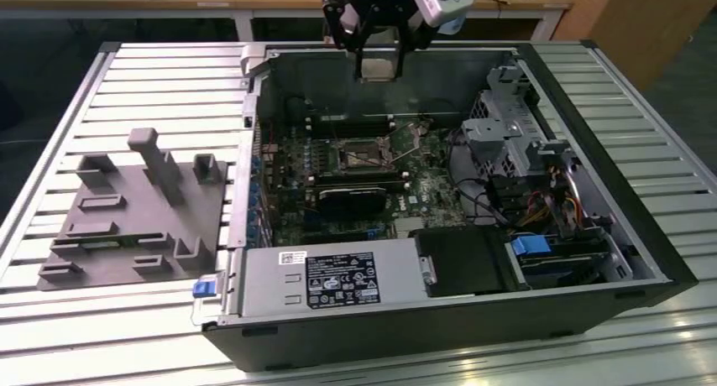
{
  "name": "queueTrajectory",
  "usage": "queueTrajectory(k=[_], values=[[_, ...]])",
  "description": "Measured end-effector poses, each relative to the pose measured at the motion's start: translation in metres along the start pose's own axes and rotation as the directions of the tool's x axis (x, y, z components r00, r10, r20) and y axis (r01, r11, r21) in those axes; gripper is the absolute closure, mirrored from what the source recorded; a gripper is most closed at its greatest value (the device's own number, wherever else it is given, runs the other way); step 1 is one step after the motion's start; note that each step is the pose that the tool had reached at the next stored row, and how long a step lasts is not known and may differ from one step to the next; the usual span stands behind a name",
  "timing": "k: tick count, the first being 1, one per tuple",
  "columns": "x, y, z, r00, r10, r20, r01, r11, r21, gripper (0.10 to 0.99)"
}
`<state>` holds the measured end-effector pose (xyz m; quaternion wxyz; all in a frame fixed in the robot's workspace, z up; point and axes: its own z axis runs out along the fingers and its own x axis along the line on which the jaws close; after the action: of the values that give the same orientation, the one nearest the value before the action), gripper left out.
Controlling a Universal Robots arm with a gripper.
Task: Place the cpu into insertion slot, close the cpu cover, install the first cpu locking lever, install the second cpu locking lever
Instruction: 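Place the cpu into insertion slot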
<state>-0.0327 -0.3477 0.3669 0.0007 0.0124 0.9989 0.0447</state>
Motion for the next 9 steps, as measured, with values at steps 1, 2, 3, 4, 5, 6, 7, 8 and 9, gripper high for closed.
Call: queueTrajectory(k=[1, 2, 3, 4, 5, 6, 7, 8, 9], values=[[0.0003, -0.0001, 0.0010, 1.0000, 0.000, 0.0021, 0.000, 1.0000, 0.000, 0.545], [0.0005, -0.0002, 0.0020, 1.0000, 0.000, 0.0041, 0.000, 1.0000, 0.000, 0.545], [0.0006, -0.0003, 0.0029, 1.0000, -0.001, 0.0056, 0.001, 1.0000, 0.000, 0.545], [0.0007, -0.0004, 0.0037, 1.0000, -0.001, 0.0067, 0.001, 1.0000, 0.000, 0.545], [0.0008, -0.0004, 0.0045, 1.0000, -0.001, 0.0078, 0.001, 1.0000, 0.000, 0.545], [0.0009, -0.0005, 0.0053, 1.0000, -0.001, 0.0088, 0.001, 1.0000, 0.000, 0.545], [0.0010, -0.0006, 0.0062, 0.9999, -0.001, 0.0101, 0.001, 1.0000, 0.000, 0.545], [0.0011, -0.0007, 0.0070, 0.9999, -0.001, 0.0115, 0.001, 1.0000, 0.001, 0.545], [0.0011, -0.0007, 0.0079, 0.9999, -0.001, 0.0132, 0.001, 1.0000, 0.001, 0.545]])
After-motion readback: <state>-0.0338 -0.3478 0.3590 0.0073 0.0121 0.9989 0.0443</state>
